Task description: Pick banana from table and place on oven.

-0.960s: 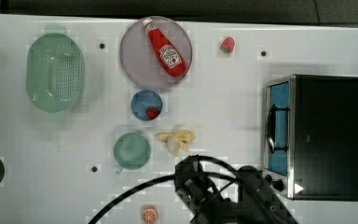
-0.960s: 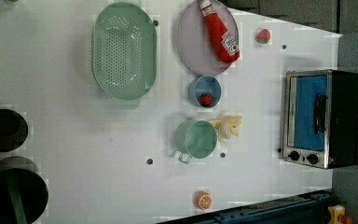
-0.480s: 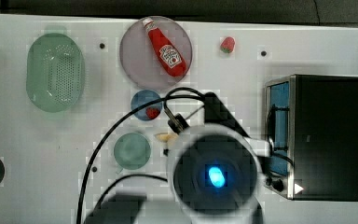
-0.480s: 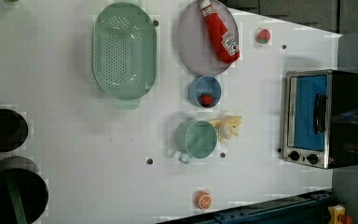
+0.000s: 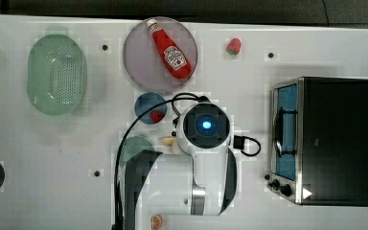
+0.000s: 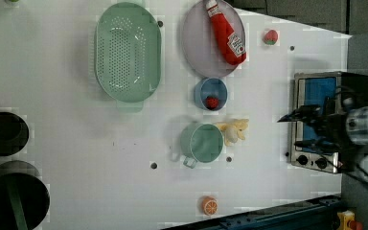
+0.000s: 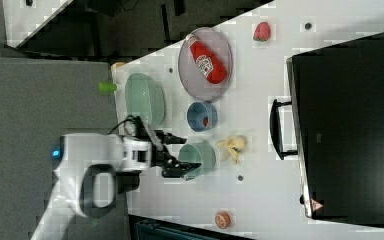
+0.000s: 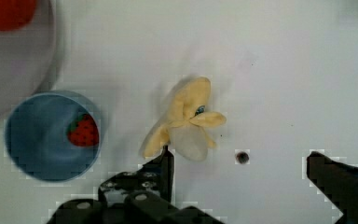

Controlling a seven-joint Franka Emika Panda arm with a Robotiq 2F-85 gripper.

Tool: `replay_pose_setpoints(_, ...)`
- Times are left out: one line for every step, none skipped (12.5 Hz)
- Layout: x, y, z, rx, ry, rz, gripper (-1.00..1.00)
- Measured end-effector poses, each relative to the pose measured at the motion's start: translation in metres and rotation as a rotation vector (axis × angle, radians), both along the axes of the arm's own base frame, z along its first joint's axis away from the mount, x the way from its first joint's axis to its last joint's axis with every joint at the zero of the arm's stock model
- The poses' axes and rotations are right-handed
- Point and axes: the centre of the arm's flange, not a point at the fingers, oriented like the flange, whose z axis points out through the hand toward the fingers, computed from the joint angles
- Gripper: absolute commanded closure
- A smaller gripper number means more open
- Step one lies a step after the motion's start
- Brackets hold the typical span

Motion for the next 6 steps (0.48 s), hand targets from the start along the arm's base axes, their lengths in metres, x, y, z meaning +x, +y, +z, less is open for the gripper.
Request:
replay_pose_setpoints(-0.002, 0.006, -0.017, -0.005, -0.004, 0.015, -1.0)
replay_pose_setpoints(-0.004, 0.014, -0.033, -0.012, -0.034, 0.038, -1.0)
replay_pose_setpoints(-0.006, 0.018, -0.046, -0.022, -0.048, 0.06, -1.0)
replay_pose_setpoints(-0.007, 0.021, -0.061, -0.021, -0.053, 0.067, -1.0)
replay_pose_setpoints(-0.005, 0.024, -0.076, -0.019, -0.053, 0.072, -1.0)
replay_pose_setpoints(-0.002, 0.024, -0.097, -0.01, -0.054, 0.061, -1.0)
